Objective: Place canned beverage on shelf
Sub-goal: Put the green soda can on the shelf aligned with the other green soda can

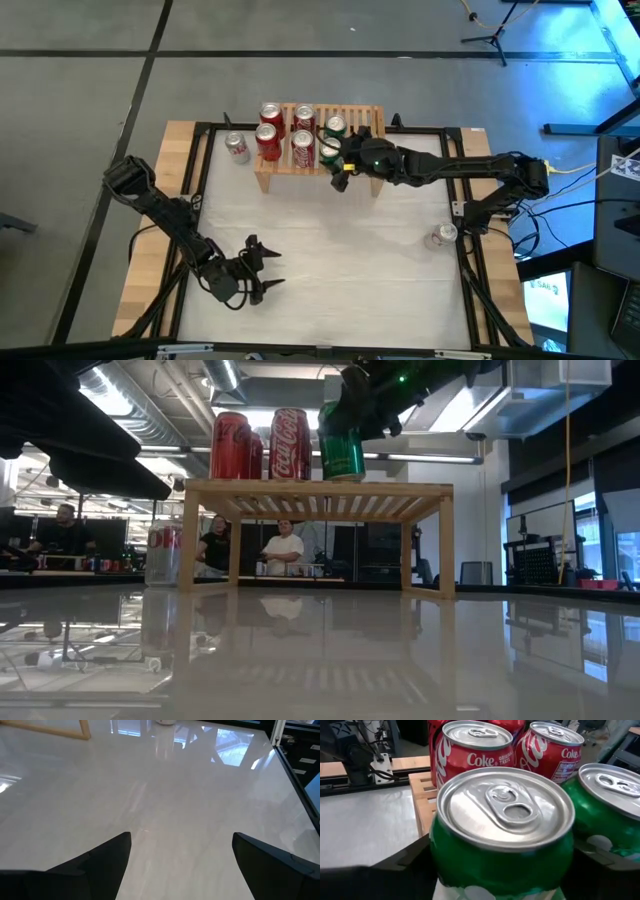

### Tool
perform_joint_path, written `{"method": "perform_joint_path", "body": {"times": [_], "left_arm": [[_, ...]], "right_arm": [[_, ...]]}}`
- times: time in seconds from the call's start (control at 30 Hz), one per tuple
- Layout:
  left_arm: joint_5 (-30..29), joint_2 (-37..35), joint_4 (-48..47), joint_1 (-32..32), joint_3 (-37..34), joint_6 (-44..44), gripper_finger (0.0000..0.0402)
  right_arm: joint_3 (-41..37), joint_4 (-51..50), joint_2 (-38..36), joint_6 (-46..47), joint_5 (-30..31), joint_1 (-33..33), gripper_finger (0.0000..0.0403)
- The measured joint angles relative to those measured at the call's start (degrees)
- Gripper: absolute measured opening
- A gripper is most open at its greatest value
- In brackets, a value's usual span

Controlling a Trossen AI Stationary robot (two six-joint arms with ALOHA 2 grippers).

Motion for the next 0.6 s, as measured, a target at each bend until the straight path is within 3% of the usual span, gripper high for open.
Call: {"method": "perform_joint_path", "body": {"times": [0.2, 0.6], "left_arm": [[0.0, 0.0, 0.0, 0.0, 0.0, 0.0, 0.0337], [0.3, 0.0, 0.0, 0.0, 0.0, 0.0, 0.0337]], "right_arm": [[0.0, -0.6, 0.1, -0.2, 1.4, 0.0, 0.0386], [0.7, -1.5, 0.1, -1.5, 3.0, 0.1, 0.0347]]}}
